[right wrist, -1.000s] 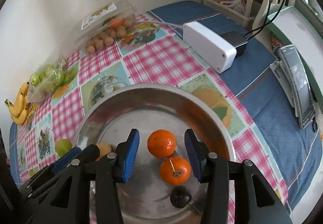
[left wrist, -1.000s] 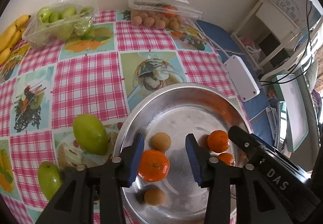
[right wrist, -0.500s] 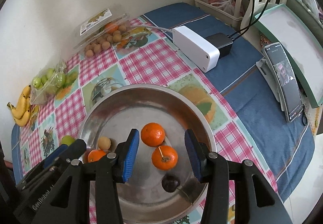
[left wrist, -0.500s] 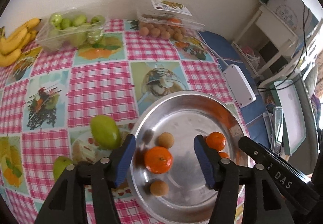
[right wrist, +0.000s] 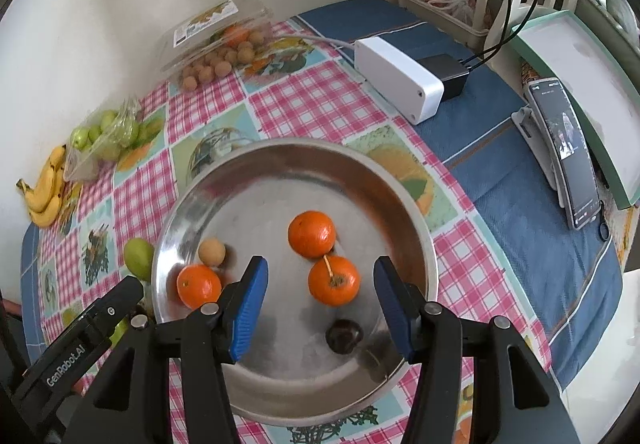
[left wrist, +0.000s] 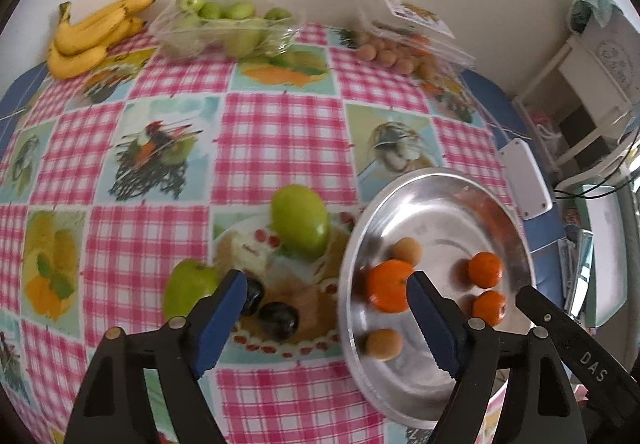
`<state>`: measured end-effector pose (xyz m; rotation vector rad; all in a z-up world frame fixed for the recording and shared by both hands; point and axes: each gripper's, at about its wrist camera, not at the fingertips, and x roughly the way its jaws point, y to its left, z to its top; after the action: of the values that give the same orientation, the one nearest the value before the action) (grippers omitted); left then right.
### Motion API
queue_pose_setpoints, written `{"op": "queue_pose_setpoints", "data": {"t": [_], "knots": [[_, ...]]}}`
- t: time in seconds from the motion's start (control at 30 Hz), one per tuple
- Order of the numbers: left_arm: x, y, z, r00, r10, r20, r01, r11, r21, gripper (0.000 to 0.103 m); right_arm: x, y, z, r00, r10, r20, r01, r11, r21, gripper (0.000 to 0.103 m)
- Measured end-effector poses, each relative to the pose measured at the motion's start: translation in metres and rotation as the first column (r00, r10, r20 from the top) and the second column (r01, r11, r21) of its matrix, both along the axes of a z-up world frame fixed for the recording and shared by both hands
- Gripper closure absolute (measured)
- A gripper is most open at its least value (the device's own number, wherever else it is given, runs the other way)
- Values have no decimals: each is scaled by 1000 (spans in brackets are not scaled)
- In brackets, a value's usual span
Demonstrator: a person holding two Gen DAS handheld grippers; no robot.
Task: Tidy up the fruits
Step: 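Withdraw both open grippers from the bowl back toward the fruit pile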
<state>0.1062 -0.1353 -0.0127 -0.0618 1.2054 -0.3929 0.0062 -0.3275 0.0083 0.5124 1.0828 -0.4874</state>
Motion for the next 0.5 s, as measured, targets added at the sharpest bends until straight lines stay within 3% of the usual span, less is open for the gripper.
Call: {"op": "queue_pose_setpoints", "data": {"t": [0.1, 0.4, 0.5], "knots": [[-1, 5, -2, 1000, 16, -7, -16, 1000, -1, 8, 1, 0, -2, 1000, 4, -9, -4, 1000, 5, 47], [0, 9, -7, 999, 36, -16, -36, 999, 21, 6, 3, 1, -5, 1000, 3, -20, -3, 1000, 8, 47], [1, 10, -9, 999, 43, -18, -43, 999, 30, 1, 4, 2, -6, 1000, 4, -25, -4, 1000, 8, 44]]}}
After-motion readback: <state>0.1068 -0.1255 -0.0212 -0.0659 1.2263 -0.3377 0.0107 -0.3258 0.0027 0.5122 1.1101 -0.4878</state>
